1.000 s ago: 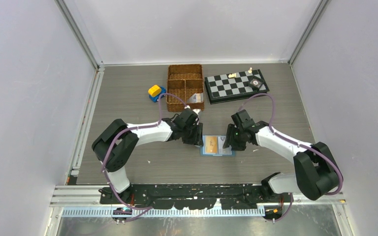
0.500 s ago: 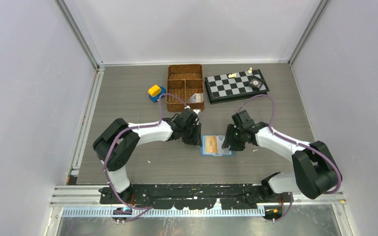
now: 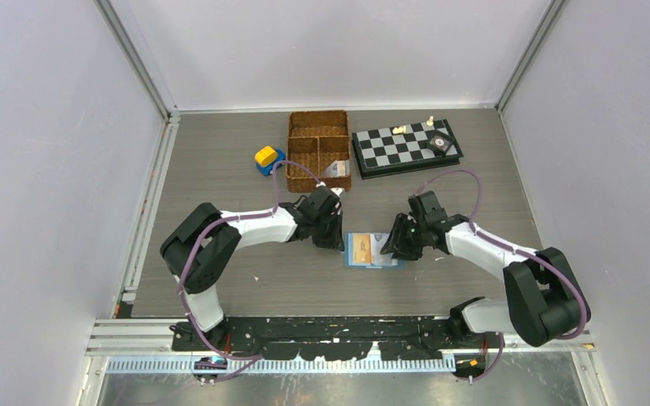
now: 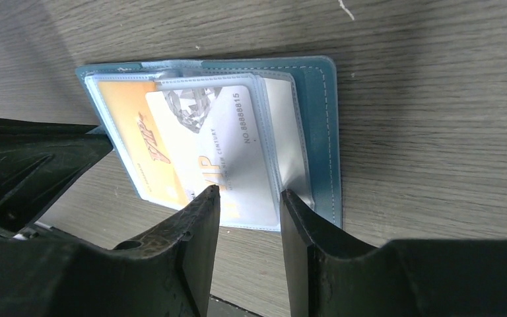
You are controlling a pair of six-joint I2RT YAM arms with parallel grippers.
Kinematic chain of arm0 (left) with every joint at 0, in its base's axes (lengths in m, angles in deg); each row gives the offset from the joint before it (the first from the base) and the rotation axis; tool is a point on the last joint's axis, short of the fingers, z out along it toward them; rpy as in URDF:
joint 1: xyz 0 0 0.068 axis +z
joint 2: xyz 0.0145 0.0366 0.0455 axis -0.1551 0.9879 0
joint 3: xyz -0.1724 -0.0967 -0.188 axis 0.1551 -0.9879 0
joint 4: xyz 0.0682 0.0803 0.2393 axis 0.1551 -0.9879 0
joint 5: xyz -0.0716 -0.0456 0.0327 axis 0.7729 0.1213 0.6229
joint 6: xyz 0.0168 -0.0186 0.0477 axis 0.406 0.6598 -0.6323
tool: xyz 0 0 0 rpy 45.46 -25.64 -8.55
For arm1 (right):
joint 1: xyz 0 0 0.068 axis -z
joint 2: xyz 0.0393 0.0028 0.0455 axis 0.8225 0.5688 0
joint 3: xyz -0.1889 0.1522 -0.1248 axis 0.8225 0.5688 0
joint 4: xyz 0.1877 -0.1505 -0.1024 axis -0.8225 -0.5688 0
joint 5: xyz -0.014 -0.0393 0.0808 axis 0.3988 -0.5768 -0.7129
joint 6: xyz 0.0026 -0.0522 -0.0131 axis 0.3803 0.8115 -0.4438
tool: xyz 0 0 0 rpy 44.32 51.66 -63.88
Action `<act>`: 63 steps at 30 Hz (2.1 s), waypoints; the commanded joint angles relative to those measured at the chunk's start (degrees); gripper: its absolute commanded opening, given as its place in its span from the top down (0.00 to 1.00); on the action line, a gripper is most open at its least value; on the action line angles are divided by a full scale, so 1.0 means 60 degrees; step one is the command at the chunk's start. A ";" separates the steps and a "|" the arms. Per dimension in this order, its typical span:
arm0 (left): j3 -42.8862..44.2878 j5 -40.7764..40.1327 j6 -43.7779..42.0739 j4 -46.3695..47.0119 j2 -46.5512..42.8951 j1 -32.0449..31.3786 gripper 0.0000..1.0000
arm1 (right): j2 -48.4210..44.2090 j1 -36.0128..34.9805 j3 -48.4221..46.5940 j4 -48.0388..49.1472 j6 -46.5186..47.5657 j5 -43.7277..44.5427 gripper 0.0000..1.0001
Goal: Put the credit cards into the card holder
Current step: Turn over the card slot in the card holder.
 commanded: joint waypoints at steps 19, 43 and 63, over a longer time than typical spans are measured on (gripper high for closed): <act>0.0008 -0.0439 -0.0125 -0.0153 0.0176 -0.0035 1.00 | -0.0794 0.0531 0.0602 0.1339 -0.0403 -0.2115 0.57; -0.0135 -0.0124 0.0019 0.0127 -0.0033 -0.0036 1.00 | -0.0859 0.0540 0.0204 0.1322 -0.0344 -0.2706 0.57; -0.0154 -0.0003 0.0021 0.0267 -0.0142 -0.0033 1.00 | -0.0506 0.0011 -0.0410 0.1685 -0.0440 -0.2572 0.57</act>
